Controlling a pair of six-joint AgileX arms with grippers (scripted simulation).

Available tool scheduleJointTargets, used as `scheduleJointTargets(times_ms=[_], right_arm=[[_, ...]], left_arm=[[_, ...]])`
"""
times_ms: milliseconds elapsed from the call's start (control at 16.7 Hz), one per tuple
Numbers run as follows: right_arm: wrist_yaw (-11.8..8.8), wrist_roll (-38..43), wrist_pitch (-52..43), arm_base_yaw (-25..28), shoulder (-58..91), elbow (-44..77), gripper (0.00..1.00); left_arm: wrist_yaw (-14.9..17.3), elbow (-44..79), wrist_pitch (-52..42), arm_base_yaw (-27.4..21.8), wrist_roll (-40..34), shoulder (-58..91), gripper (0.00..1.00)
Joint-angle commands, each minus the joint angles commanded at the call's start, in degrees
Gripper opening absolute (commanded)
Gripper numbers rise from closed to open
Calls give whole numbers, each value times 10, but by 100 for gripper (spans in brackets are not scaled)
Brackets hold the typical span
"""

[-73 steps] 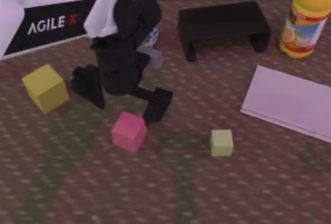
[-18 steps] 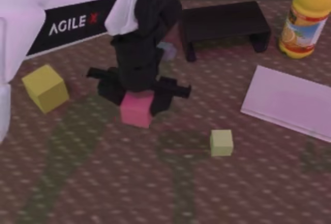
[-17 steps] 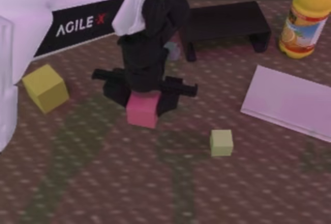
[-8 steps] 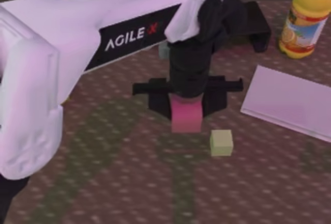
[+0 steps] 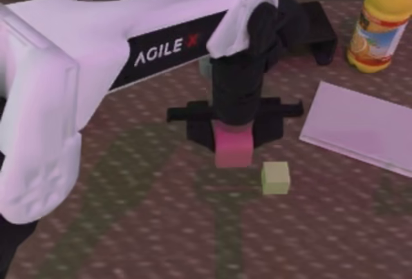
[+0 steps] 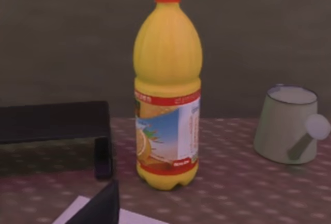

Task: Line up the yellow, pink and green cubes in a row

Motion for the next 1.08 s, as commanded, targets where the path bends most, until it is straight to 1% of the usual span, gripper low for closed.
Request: scheduleJointTargets(times_ms=[420, 660, 1080], right_arm=[[0, 0, 0, 0, 0, 0, 100], [0, 0, 0, 0, 0, 0, 100], [0, 0, 0, 0, 0, 0, 100]], left_arm=[[1, -85, 112, -3, 0, 29, 0], [1, -90, 117, -3, 0, 31, 0], [1, -90, 117, -3, 0, 31, 53]])
